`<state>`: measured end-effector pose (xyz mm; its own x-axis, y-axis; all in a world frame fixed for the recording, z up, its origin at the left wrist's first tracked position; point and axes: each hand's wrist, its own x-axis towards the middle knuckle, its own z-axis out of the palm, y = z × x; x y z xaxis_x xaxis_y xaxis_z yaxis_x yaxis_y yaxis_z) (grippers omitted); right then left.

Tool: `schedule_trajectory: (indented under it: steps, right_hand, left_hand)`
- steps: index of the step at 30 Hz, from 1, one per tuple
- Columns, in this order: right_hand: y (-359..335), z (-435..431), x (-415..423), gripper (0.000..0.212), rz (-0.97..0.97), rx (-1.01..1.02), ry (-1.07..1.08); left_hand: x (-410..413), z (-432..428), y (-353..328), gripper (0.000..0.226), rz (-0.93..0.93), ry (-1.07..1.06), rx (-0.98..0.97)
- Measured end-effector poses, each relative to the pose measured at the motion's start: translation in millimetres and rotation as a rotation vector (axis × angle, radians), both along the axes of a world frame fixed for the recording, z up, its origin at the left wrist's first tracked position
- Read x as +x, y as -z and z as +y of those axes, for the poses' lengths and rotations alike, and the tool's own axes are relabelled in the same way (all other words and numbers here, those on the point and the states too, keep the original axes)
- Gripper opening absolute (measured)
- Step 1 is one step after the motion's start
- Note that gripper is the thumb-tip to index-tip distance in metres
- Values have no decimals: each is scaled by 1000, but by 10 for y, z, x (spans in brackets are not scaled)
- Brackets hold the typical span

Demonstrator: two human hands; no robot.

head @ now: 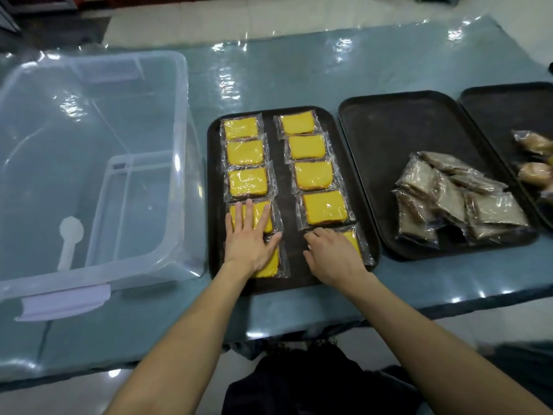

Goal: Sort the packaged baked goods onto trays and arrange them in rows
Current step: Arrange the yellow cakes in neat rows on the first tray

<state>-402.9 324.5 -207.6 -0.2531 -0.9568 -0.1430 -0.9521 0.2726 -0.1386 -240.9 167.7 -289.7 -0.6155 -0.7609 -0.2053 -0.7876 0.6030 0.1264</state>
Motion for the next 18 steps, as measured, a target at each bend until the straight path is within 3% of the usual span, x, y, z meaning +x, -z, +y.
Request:
schedule_trajectory:
  steps: [11,18]
  right_hand:
    - [-121,-6,-320,31,25,24,-6]
    - [-322,168,-900,17,71,-14,39]
  left_hand:
    - [-182,-21,-188,84,-58,53,38]
    - [-788,56,-673,36,69,199,-161]
